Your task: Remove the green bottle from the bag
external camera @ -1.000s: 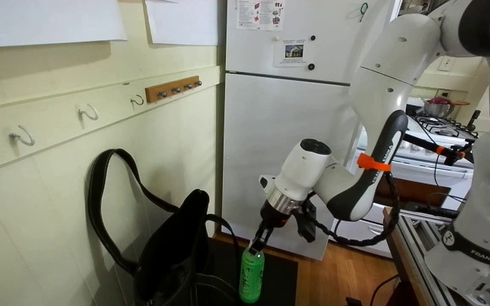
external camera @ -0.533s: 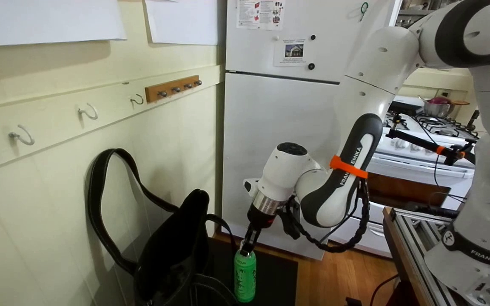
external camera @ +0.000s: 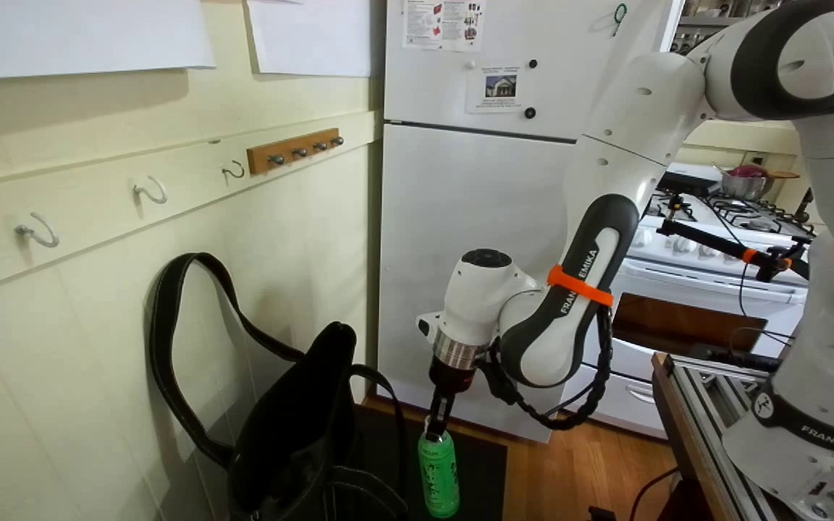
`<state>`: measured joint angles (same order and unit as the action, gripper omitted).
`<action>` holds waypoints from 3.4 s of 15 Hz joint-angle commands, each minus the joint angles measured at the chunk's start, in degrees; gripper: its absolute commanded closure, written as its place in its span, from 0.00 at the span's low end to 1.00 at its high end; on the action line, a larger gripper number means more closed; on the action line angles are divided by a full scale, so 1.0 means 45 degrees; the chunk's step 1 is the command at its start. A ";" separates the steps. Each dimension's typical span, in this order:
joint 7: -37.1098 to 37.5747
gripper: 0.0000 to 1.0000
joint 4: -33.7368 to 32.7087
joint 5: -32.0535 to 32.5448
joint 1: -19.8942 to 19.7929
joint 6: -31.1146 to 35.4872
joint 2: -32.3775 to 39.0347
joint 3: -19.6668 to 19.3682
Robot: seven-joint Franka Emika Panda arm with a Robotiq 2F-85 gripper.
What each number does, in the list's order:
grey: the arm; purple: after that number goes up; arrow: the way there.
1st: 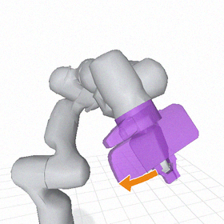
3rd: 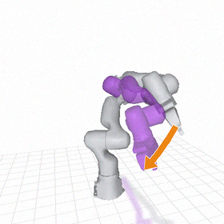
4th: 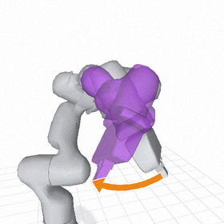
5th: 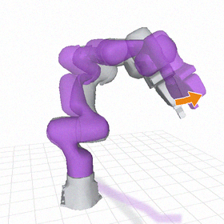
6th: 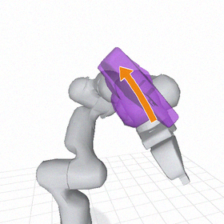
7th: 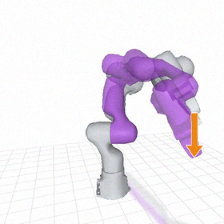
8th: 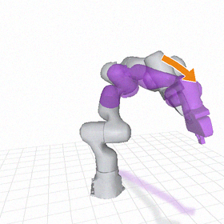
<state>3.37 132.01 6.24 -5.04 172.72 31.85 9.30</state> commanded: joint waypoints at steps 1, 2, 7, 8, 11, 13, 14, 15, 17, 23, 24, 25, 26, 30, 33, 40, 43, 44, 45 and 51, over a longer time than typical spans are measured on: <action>-0.0302 0.88 -0.0156 -0.0187 0.1042 0.0462 0.0388 -0.1263; -0.0343 0.88 -0.0156 -0.0194 0.1140 0.0658 0.0471 -0.1424; -0.0279 0.88 -0.0261 -0.0210 0.2173 0.2922 0.1379 -0.2425; -0.0310 0.88 -0.0319 -0.0277 0.2327 0.3525 0.1609 -0.2545; -0.0436 0.88 -0.0550 -0.0404 0.2166 0.4828 0.2286 -0.2187; -0.0435 0.88 -0.0740 -0.0410 0.2030 0.5242 0.2665 -0.1999; -0.0431 0.88 -0.0814 -0.0313 0.1778 0.5360 0.2813 -0.1732; -0.0451 0.88 -0.0824 -0.0211 0.1597 0.5223 0.2840 -0.1549; -0.0522 0.88 -0.0747 -0.0070 0.1300 0.5103 0.2879 -0.1286; -0.0434 0.88 -0.0505 -0.0045 0.0326 0.4348 0.2997 -0.0607; -0.0420 0.88 -0.0491 -0.0095 0.0236 0.4129 0.2989 -0.0544; -0.0414 0.88 -0.0541 -0.0118 0.0090 0.3981 0.3055 -0.0430; -0.0461 0.88 -0.0645 -0.0069 -0.0152 0.3794 0.3201 -0.0249; -0.0597 0.88 -0.0867 -0.0252 0.0244 0.3973 0.3486 -0.0735; -0.0672 0.88 -0.1276 -0.0339 0.0678 0.4250 0.3855 -0.1210; -0.0571 0.88 -0.2164 -0.0717 0.1841 0.4598 0.4594 -0.2221; -0.0628 0.88 -0.2400 -0.0673 0.1883 0.4662 0.4763 -0.2154; -0.0601 0.88 -0.2435 -0.0757 0.2109 0.4641 0.4776 -0.2331; -0.0623 0.38 -0.2419 -0.0684 0.1956 0.4633 0.4740 -0.2184; -0.0611 0.01 -0.2161 -0.0662 0.1880 0.4699 0.4458 -0.2132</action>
<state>1.37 121.95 4.74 3.10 192.30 51.85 -0.30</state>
